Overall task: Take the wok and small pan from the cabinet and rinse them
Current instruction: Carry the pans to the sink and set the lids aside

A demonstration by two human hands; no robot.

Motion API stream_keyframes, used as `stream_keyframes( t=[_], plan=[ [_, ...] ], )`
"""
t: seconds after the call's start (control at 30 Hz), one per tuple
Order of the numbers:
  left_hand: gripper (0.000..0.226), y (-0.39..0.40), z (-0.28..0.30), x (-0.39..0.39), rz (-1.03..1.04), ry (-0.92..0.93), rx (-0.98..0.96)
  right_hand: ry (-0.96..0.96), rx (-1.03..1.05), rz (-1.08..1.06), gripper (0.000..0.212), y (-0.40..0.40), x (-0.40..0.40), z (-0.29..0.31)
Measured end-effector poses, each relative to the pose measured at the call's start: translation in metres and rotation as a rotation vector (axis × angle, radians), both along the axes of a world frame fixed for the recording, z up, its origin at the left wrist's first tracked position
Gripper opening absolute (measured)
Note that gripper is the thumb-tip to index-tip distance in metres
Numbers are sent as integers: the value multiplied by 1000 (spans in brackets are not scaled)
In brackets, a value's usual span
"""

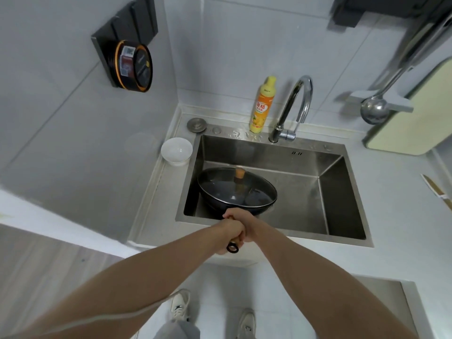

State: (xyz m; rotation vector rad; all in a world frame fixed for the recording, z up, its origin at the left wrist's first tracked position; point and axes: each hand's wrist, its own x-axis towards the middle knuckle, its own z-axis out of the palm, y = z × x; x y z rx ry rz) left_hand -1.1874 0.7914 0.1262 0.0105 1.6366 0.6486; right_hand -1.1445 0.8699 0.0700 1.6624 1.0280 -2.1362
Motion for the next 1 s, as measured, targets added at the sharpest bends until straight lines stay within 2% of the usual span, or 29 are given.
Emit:
stream_keyframes(
  t=[0.17, 0.27, 0.47, 0.6, 0.73, 0.8, 0.87, 0.93, 1.0],
  plan=[
    [13, -2, 1, -4, -3, -11, -1, 19, -47, -14, 26, 0, 1, -6],
    [12, -6, -2, -9, 6, -26, -7, 53, -106, 18, 40, 0, 3, -7],
    [8, -10, -11, -6, -33, -79, 2, 113, -131, 68, 33, -2, 20, -8],
    [20, -19, -17, -1, -65, -99, 10, 69, -86, 137, 25, -10, 26, -16],
    [19, -28, -15, 5, -20, -41, 32, 71, -70, 179, 30, -17, 32, -13],
    [19, -29, -11, 3, -65, -30, 24, 79, -19, 222, 35, -17, 37, -4],
    [24, -30, -1, 2, -181, 87, -21, 58, 42, 283, 39, -13, 46, 6],
    [31, -29, 18, 5, -351, 372, -70, 17, 121, 320, 47, -8, 60, 15],
    [23, -21, 37, 4, -439, 637, 6, -12, 207, 296, 45, -1, 73, 23]
  ],
)
